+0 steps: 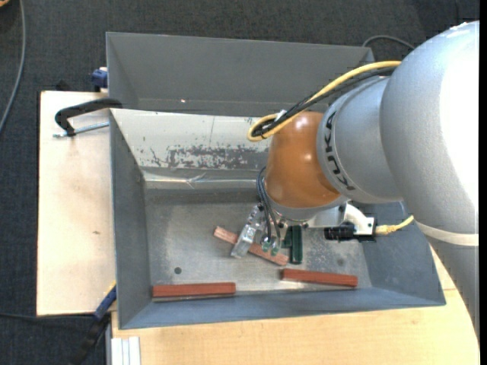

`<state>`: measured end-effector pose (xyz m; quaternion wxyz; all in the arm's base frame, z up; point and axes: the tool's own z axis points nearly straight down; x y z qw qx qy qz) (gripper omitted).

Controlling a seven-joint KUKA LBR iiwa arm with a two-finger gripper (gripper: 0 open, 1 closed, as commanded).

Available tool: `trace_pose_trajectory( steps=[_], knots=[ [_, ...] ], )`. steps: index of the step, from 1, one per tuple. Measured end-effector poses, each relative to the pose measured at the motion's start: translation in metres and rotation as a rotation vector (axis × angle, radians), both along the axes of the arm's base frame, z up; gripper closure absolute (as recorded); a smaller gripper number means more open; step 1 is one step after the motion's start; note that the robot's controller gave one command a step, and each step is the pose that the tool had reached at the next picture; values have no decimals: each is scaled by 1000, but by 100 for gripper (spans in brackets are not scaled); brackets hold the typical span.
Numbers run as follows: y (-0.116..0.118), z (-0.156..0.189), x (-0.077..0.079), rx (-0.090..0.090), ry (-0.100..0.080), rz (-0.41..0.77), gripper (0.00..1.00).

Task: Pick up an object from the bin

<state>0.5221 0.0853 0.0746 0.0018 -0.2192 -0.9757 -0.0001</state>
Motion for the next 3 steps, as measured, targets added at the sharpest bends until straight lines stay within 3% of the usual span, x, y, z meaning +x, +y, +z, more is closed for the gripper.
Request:
trace_pose_trajectory(
  steps=[3],
  knots=[
    [0, 43, 2, 1, -9, 1, 100]
  ],
)
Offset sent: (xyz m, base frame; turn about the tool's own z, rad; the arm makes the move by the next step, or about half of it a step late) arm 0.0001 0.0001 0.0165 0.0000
